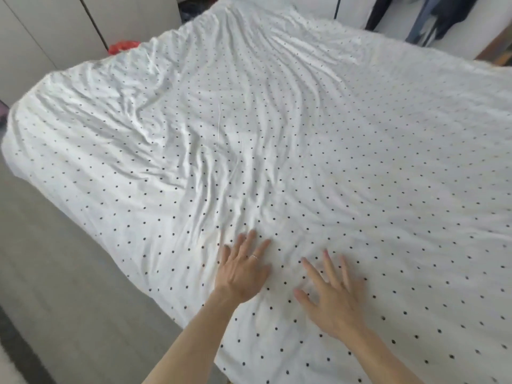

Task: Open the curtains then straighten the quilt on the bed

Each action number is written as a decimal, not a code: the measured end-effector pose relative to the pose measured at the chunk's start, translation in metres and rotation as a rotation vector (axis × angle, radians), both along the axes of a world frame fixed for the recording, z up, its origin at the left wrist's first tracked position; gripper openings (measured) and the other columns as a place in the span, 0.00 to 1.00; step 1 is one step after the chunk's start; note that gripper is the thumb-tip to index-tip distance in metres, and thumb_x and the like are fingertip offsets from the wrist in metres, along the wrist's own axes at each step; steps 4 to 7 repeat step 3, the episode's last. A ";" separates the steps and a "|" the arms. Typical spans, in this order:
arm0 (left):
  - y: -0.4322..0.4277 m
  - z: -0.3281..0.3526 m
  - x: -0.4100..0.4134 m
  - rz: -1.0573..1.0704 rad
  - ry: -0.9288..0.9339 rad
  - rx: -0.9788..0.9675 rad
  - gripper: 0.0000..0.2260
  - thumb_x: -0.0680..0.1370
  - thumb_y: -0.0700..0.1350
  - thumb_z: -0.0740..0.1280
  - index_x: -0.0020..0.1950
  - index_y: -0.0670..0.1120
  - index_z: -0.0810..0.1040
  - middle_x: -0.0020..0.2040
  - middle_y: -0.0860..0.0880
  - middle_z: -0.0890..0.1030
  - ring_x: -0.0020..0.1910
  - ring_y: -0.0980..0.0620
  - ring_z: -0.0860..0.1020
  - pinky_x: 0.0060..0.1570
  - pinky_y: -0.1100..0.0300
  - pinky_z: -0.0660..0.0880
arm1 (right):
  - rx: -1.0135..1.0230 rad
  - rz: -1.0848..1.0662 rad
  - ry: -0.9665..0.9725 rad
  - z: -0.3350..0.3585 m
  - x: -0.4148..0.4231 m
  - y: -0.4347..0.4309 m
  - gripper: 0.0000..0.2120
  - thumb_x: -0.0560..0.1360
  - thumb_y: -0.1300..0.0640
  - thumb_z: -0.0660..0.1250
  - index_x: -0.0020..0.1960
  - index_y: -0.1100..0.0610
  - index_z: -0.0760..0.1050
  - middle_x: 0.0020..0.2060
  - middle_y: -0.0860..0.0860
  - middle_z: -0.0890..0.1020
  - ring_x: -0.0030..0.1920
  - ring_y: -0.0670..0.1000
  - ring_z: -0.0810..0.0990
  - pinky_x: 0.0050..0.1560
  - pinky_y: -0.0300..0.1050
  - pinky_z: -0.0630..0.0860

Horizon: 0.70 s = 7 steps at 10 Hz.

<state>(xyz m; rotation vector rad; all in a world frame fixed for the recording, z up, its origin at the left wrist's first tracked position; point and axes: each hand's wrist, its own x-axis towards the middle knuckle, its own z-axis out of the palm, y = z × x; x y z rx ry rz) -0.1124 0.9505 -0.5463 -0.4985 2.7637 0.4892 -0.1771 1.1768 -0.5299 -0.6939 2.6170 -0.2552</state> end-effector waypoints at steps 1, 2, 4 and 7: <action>0.022 -0.016 -0.007 0.009 -0.120 -0.030 0.30 0.76 0.70 0.44 0.77 0.67 0.41 0.79 0.56 0.36 0.77 0.48 0.33 0.70 0.33 0.38 | 0.296 0.039 -0.104 0.005 -0.019 0.042 0.37 0.69 0.22 0.44 0.73 0.29 0.33 0.76 0.41 0.29 0.76 0.57 0.29 0.66 0.72 0.46; 0.018 -0.017 -0.019 0.028 -0.207 -0.022 0.32 0.73 0.72 0.43 0.76 0.68 0.40 0.80 0.57 0.37 0.77 0.48 0.34 0.69 0.29 0.42 | 0.264 0.062 -0.334 0.027 -0.047 0.046 0.35 0.73 0.28 0.55 0.76 0.32 0.48 0.78 0.39 0.45 0.78 0.52 0.45 0.69 0.63 0.61; 0.017 -0.006 -0.030 0.011 -0.322 0.023 0.32 0.74 0.71 0.48 0.77 0.68 0.43 0.80 0.58 0.39 0.78 0.48 0.37 0.68 0.28 0.47 | -0.309 -0.149 -0.408 0.091 -0.084 0.031 0.27 0.73 0.29 0.62 0.70 0.35 0.68 0.70 0.33 0.69 0.70 0.42 0.70 0.62 0.42 0.72; 0.017 -0.006 -0.030 0.011 -0.322 0.023 0.32 0.74 0.71 0.48 0.77 0.68 0.43 0.80 0.58 0.39 0.78 0.48 0.37 0.68 0.28 0.47 | -0.309 -0.149 -0.408 0.091 -0.084 0.031 0.27 0.73 0.29 0.62 0.70 0.35 0.68 0.70 0.33 0.69 0.70 0.42 0.70 0.62 0.42 0.72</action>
